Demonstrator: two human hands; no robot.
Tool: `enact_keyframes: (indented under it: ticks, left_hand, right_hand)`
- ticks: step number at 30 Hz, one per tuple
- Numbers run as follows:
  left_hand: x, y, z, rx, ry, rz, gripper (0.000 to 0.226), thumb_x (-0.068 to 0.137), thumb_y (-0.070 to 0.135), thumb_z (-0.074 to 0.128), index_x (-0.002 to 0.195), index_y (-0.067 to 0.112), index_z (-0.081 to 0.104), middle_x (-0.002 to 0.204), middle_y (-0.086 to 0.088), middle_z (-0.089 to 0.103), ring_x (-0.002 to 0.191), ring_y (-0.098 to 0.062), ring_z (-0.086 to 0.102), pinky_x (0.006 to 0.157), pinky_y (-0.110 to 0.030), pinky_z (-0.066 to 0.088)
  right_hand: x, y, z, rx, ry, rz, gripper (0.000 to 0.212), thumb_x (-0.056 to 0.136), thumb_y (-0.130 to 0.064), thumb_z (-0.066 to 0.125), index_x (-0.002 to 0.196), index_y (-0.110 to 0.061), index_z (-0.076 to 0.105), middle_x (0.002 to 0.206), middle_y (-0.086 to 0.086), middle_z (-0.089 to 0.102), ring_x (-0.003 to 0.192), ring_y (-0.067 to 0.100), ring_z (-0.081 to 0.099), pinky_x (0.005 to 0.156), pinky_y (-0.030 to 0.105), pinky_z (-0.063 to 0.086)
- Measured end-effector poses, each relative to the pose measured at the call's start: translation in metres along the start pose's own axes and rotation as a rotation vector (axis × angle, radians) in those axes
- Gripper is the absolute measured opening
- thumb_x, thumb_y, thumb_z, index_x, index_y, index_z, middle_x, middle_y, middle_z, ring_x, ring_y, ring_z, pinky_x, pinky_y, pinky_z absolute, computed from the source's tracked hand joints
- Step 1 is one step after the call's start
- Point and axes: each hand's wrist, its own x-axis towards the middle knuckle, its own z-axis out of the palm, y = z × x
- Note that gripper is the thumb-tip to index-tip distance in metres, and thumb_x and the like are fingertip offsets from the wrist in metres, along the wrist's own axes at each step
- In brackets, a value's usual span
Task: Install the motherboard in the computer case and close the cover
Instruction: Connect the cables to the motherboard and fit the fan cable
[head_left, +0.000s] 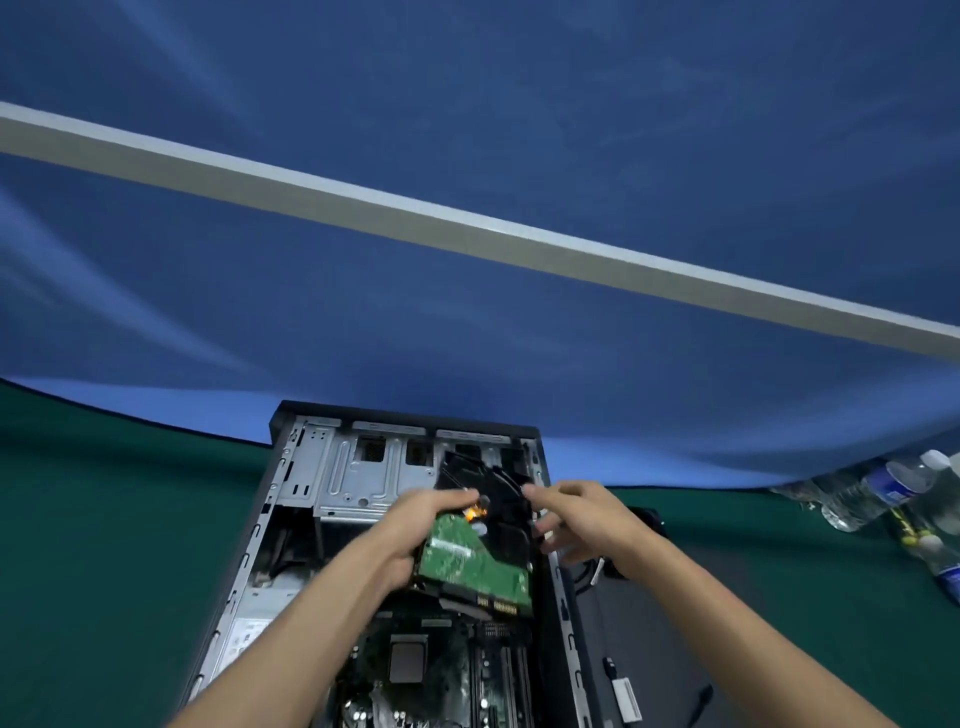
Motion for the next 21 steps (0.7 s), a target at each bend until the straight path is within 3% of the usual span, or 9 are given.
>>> enact_keyframes:
  ticks: [3, 6, 8, 10, 13, 17, 19, 21]
  left_hand:
    - [0.004, -0.024, -0.007, 0.007, -0.058, -0.131, 0.022, 0.073, 0.021, 0.072, 0.083, 0.001, 0.075, 0.086, -0.018, 0.071, 0.065, -0.029, 0.068, 0.063, -0.033, 0.057]
    - [0.012, -0.038, -0.015, 0.036, -0.052, -0.161, 0.046, 0.057, 0.027, 0.078, 0.096, 0.003, 0.074, 0.094, -0.016, 0.072, 0.075, -0.029, 0.069, 0.074, -0.036, 0.056]
    - [0.017, -0.045, -0.017, 0.062, -0.066, -0.191, 0.053, 0.057, 0.026, 0.078, 0.104, 0.001, 0.07, 0.098, -0.018, 0.071, 0.081, -0.031, 0.068, 0.085, -0.041, 0.053]
    - [0.021, -0.052, -0.017, 0.048, -0.094, -0.223, 0.049, 0.061, 0.023, 0.076, 0.103, 0.0, 0.069, 0.095, -0.018, 0.07, 0.079, -0.031, 0.067, 0.083, -0.04, 0.054]
    - [0.032, -0.065, -0.018, 0.067, -0.062, -0.233, 0.05, 0.066, 0.026, 0.077, 0.109, 0.002, 0.068, 0.107, -0.017, 0.067, 0.095, -0.033, 0.065, 0.093, -0.043, 0.05]
    - [0.042, -0.077, -0.014, -0.027, -0.081, -0.204, 0.033, 0.076, 0.024, 0.073, 0.101, 0.003, 0.069, 0.088, -0.015, 0.071, 0.069, -0.027, 0.068, 0.066, -0.034, 0.057]
    - [0.046, -0.081, -0.013, -0.081, -0.062, -0.186, 0.044, 0.069, 0.025, 0.076, 0.106, 0.002, 0.067, 0.088, -0.016, 0.07, 0.07, -0.027, 0.068, 0.068, -0.036, 0.058]
    - [0.052, -0.084, -0.013, -0.097, -0.018, -0.153, 0.067, 0.067, 0.023, 0.079, 0.125, -0.001, 0.056, 0.102, -0.02, 0.068, 0.081, -0.03, 0.067, 0.075, -0.042, 0.057]
  right_hand:
    - [0.009, 0.015, 0.011, -0.155, 0.015, 0.027, 0.025, 0.091, -0.035, 0.063, 0.088, -0.011, 0.056, 0.074, -0.001, 0.063, 0.063, 0.014, 0.061, 0.046, 0.022, 0.045]
    - [0.016, 0.029, 0.016, -0.157, 0.0, 0.058, 0.017, 0.091, -0.028, 0.064, 0.087, -0.014, 0.055, 0.074, -0.001, 0.064, 0.062, 0.014, 0.062, 0.044, 0.02, 0.044]
    - [0.018, 0.037, 0.019, -0.176, -0.024, 0.068, 0.013, 0.091, -0.024, 0.063, 0.091, -0.017, 0.053, 0.072, -0.001, 0.065, 0.057, 0.012, 0.065, 0.044, 0.021, 0.045]
    - [0.02, 0.044, 0.023, -0.233, -0.039, 0.073, 0.012, 0.092, -0.022, 0.063, 0.091, -0.019, 0.051, 0.069, 0.0, 0.066, 0.053, 0.011, 0.065, 0.044, 0.022, 0.047]
    - [0.019, 0.052, 0.028, -0.343, -0.024, 0.062, 0.013, 0.093, -0.023, 0.061, 0.095, -0.016, 0.05, 0.073, 0.003, 0.066, 0.053, 0.012, 0.064, 0.048, 0.025, 0.052]
    - [0.014, 0.057, 0.031, -0.392, 0.002, 0.027, 0.037, 0.093, -0.018, 0.059, 0.125, -0.013, 0.041, 0.08, 0.007, 0.068, 0.054, 0.017, 0.069, 0.055, 0.03, 0.058]
    - [0.011, 0.058, 0.033, -0.428, 0.0, 0.01, 0.045, 0.092, -0.018, 0.057, 0.132, -0.014, 0.037, 0.083, 0.006, 0.069, 0.054, 0.017, 0.069, 0.062, 0.033, 0.059]
    - [0.009, 0.058, 0.033, -0.482, -0.004, -0.025, 0.045, 0.092, -0.024, 0.059, 0.131, -0.018, 0.039, 0.091, 0.004, 0.069, 0.06, 0.017, 0.07, 0.069, 0.035, 0.058]
